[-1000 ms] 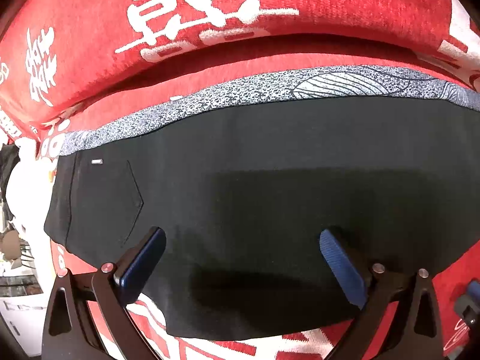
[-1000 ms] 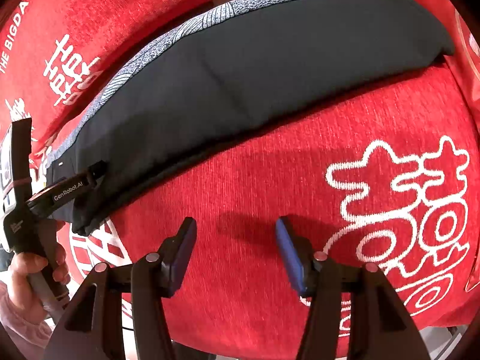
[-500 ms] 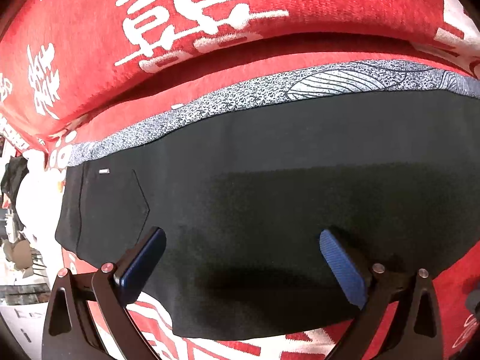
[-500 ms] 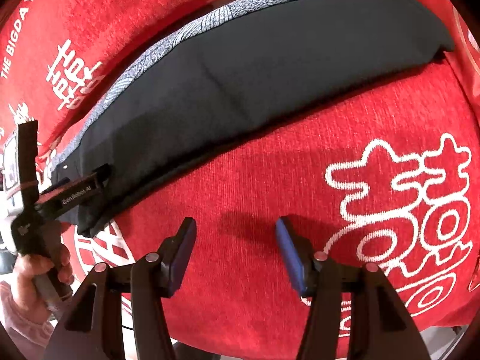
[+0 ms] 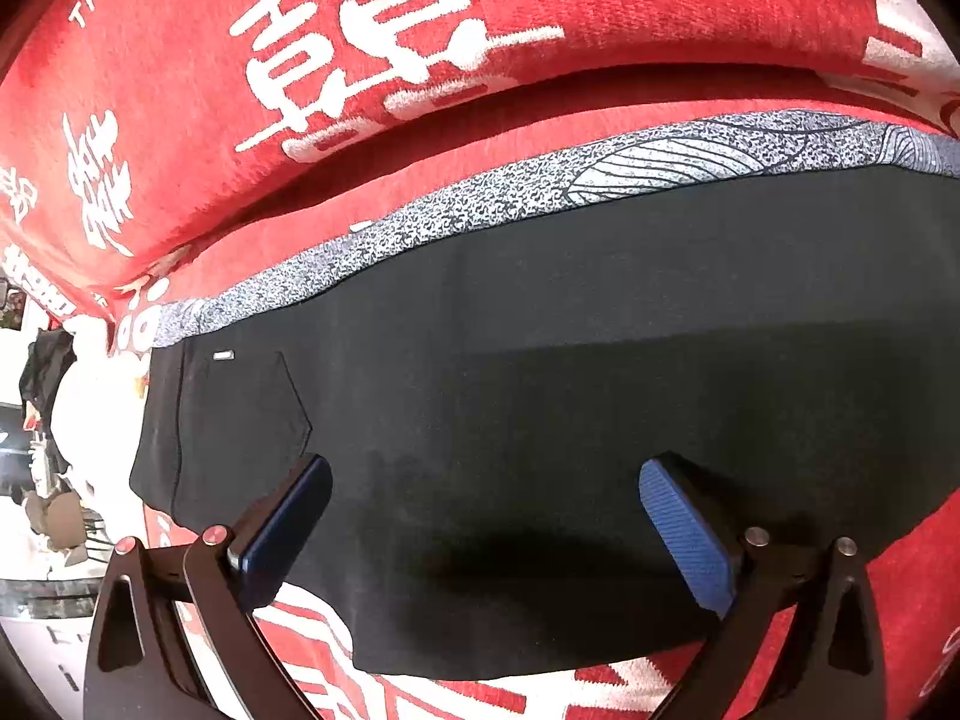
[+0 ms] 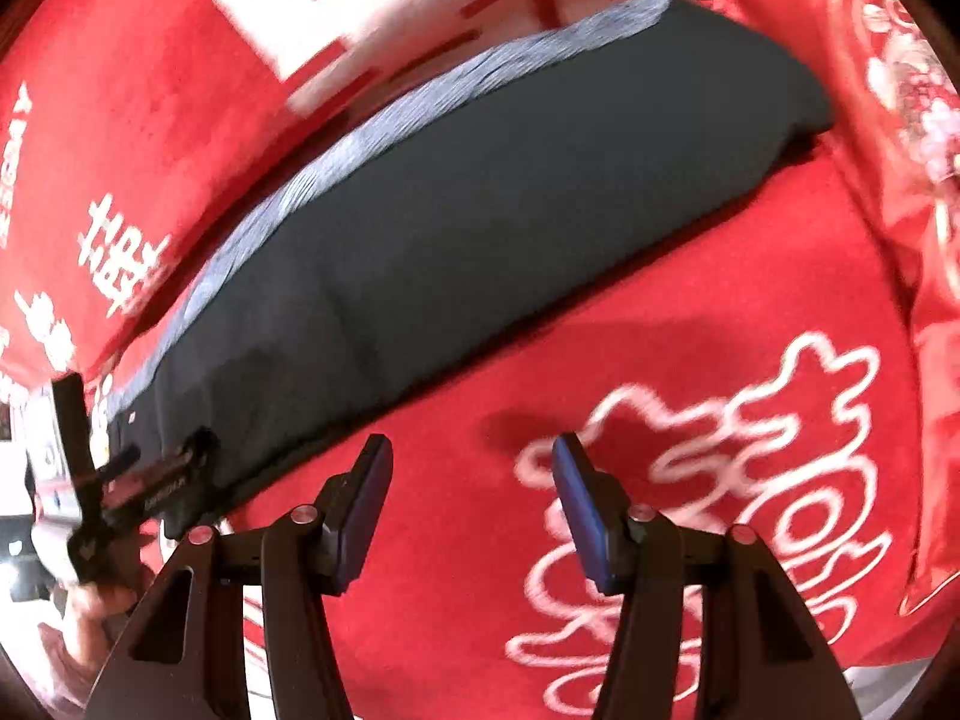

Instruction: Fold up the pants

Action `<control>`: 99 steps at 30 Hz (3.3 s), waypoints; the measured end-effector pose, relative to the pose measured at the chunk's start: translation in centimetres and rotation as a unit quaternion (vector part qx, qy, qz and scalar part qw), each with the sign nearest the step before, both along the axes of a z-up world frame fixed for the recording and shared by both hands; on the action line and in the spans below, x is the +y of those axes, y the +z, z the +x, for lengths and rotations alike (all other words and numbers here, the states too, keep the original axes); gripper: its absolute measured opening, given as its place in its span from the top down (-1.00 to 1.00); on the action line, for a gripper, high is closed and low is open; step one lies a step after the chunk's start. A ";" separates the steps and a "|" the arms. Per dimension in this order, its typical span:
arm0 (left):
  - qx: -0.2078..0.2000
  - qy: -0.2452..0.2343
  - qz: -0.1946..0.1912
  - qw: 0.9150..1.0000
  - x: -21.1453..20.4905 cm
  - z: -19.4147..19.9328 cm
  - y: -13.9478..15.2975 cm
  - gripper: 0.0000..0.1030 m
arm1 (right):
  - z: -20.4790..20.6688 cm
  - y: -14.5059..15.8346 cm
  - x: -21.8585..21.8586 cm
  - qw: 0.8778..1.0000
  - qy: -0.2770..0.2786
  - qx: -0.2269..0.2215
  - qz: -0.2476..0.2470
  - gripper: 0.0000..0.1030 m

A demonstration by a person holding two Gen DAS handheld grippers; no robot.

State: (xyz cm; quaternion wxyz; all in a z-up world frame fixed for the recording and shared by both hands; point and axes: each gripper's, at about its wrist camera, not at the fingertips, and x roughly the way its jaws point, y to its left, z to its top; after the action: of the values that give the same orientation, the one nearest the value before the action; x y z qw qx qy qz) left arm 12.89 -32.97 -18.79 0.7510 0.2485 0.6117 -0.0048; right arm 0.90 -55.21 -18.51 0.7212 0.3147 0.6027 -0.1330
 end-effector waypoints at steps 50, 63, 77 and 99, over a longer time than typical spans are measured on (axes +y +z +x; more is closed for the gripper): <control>-0.004 -0.035 -0.124 0.992 -14.7 -1.6 0.5 -1.00 | -0.2 0.3 -14.4 0.984 -0.130 -0.090 -0.077 0.57; -0.003 -0.024 -0.139 0.990 -13.6 -1.6 0.1 -1.00 | -5.1 -1.2 -11.3 0.977 -0.165 -0.120 0.061 -0.03; 0.001 -0.017 -0.140 0.990 -13.2 -0.9 -0.3 -1.00 | -4.6 -1.4 -11.7 0.975 -0.170 -0.122 0.070 -0.03; -0.011 -0.049 -0.126 0.991 -13.5 -1.0 -0.3 -1.00 | -4.3 -1.6 -12.3 0.962 -0.182 -0.186 0.079 -0.03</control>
State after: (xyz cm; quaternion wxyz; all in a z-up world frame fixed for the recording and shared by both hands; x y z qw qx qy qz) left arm 11.93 -46.47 -19.05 0.7820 0.1811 0.5850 -0.1158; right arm -3.36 -67.51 -20.11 0.7572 0.4943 0.3988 -0.1528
